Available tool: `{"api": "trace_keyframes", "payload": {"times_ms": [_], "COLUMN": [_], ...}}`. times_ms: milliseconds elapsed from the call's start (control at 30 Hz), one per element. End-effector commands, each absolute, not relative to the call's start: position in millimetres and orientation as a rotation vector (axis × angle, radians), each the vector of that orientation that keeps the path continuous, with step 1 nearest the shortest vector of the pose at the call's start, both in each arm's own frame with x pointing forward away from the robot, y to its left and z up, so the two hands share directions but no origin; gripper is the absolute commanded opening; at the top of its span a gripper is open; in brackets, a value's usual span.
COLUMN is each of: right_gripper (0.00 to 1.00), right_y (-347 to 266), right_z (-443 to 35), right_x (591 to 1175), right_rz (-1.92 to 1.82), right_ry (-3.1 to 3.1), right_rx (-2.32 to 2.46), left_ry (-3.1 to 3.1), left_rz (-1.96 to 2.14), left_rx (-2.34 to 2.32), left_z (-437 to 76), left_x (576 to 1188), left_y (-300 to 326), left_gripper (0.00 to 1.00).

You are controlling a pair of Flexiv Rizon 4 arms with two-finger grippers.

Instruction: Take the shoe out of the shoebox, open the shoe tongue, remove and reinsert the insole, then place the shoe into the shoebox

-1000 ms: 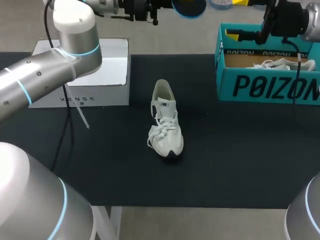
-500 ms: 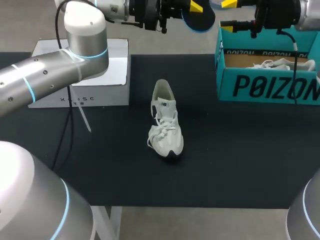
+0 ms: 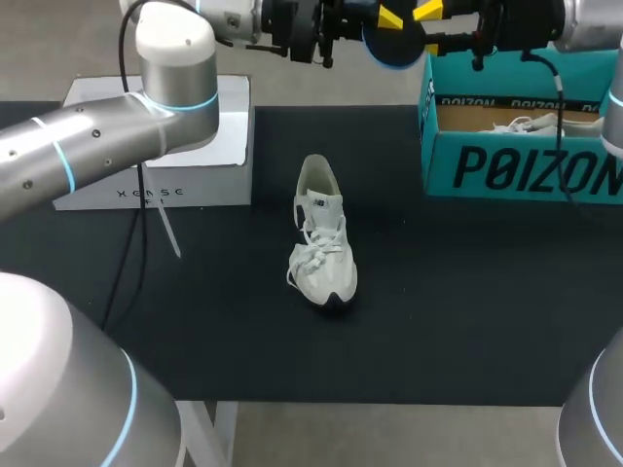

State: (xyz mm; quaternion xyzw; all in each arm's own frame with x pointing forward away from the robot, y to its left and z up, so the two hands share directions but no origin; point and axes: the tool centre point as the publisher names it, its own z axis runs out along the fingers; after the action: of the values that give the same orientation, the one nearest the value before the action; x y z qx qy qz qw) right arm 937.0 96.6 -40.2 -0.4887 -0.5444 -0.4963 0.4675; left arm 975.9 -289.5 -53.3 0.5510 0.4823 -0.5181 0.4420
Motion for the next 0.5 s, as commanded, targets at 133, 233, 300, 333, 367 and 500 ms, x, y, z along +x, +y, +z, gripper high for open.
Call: {"api": "trace_keyframes", "payload": {"times_ms": [133,233,300,333,367,500], "right_gripper": [0.39,0.31,0.25,0.24,0.23,0.16], "right_y": [99.9,99.9,100.0,100.0,99.9,99.6], "right_z": [-42.1,-43.5,-44.2,-44.4,-44.8,-45.7], "right_x": [938.7,939.0,939.3,939.4,939.5,939.6], "right_rz": [-1.203,-1.202,-1.201,-1.201,-1.202,-1.202], "right_ry": [-1.334,-1.322,-1.319,-1.317,-1.315,-1.309], "right_rx": [-1.204,-1.223,-1.229,-1.23,-1.232,-1.239], "left_ry": [1.198,1.199,1.197,1.195,1.193,1.192], "left_rz": [-1.262,-1.244,-1.238,-1.238,-1.237,-1.23], "left_rx": [1.367,1.367,1.364,1.362,1.359,1.351], "left_z": [-55.1,-55.6,-55.8,-56.0,-56.2,-56.9], "left_x": [981.3,981.4,981.0,980.8,980.4,978.2], "left_y": [-294.3,-295.4,-296.3,-296.4,-296.6,-295.7], "left_gripper": [0.0,0.0,0.0,0.0,0.0,0.0]}}
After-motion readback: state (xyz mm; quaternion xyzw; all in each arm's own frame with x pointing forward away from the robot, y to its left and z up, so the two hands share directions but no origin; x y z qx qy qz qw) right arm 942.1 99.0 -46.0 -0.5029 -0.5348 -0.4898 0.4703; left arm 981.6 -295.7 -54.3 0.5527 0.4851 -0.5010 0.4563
